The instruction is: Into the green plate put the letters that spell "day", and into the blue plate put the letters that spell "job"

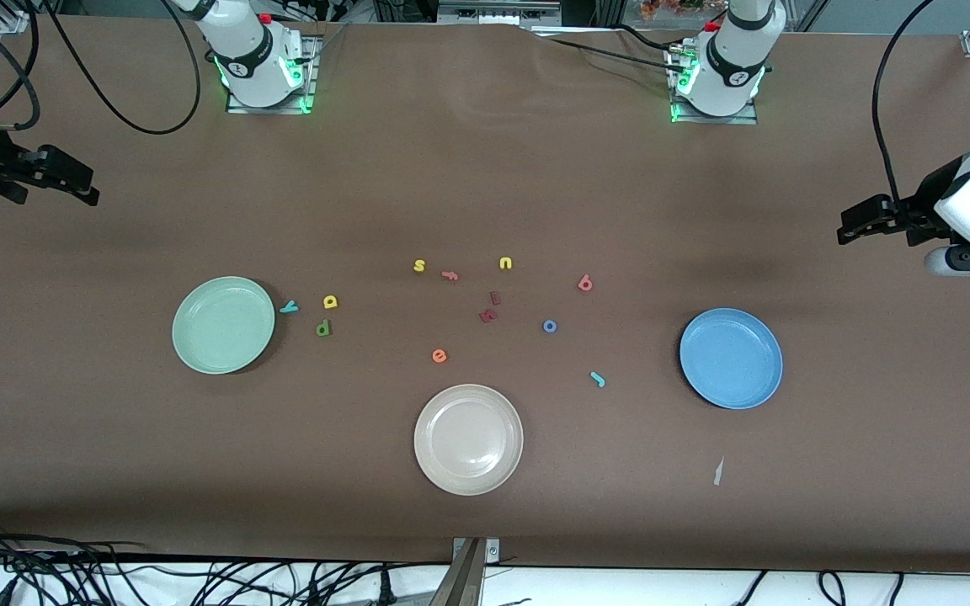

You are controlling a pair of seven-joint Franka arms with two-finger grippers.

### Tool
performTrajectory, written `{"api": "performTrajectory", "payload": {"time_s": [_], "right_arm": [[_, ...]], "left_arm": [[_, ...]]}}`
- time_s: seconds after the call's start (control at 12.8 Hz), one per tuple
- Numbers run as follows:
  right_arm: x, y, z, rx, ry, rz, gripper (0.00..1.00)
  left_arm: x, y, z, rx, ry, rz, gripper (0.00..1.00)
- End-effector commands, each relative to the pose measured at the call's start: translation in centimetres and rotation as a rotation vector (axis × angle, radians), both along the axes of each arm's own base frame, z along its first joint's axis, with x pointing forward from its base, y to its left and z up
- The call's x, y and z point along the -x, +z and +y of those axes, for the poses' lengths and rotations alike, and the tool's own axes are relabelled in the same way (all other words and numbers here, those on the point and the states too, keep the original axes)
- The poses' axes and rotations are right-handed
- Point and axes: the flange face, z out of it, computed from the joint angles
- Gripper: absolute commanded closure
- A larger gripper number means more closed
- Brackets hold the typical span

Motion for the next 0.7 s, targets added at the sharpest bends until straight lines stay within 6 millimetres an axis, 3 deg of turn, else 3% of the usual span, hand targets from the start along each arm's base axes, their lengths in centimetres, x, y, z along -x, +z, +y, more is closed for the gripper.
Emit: {"api": "performTrajectory", "payload": {"time_s": [0.0, 0.23, 0.62], "right_arm": [[0.4, 0.3, 0.9, 0.003, 0.03, 0.015, 0.01], [0.7, 0.3, 2.4, 0.023, 0.062, 0.032, 0.01], [0.8, 0.8, 2.6, 0.022, 0.061, 0.037, 0.01]], "left_arm": [[-0.4, 0.5, 0.0, -0.019, -0.017, -0.008, 0.0], [-0.4, 0.5, 0.0, -0.017, -0.017, -0.008, 0.0], [-0.4, 0.4, -0.1, -0.017, -0.019, -0.006, 0.0]]}}
